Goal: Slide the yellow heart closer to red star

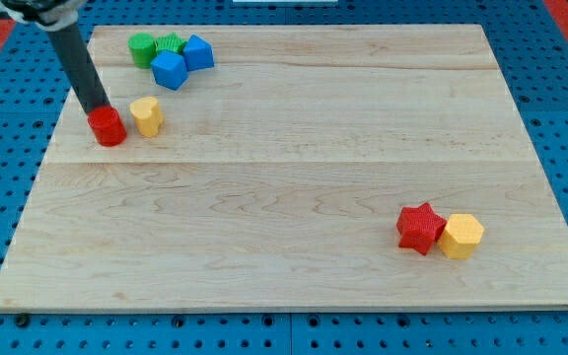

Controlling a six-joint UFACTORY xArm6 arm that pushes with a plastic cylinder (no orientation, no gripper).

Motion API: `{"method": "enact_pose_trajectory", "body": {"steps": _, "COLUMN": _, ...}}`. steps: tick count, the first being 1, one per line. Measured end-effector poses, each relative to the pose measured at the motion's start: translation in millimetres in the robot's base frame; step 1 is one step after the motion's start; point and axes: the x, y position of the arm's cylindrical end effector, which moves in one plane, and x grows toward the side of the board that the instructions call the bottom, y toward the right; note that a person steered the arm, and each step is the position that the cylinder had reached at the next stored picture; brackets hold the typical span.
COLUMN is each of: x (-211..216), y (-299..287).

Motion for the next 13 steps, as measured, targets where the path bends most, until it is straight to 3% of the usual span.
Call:
{"method": "enact_pose_trajectory", "body": {"steps": 2, "x": -1, "y": 37}}
{"method": "enact_pose_trajectory", "body": {"steps": 3, "x": -12, "y": 22}}
{"method": "enact_pose_trajectory", "body": {"steps": 4, "x": -9, "y": 137}}
{"method": "enact_pose_trajectory", "body": {"steps": 5, "x": 32, "y": 213}}
{"method": "enact_pose_trajectory", "body": {"steps": 7, "x": 0, "y": 134}}
{"method": "enact_pose_trajectory", "body": {"steps": 8, "x": -6, "y": 180}}
{"method": "enact_pose_trajectory", "body": {"steps": 9, "x": 46, "y": 186}}
{"method": "enact_pose_trajectory", "body": {"steps": 10, "x": 67, "y": 198}}
{"method": "enact_pose_trajectory", "body": {"steps": 12, "x": 83, "y": 321}}
{"method": "enact_pose_trajectory", "body": {"steps": 13, "x": 89, "y": 306}}
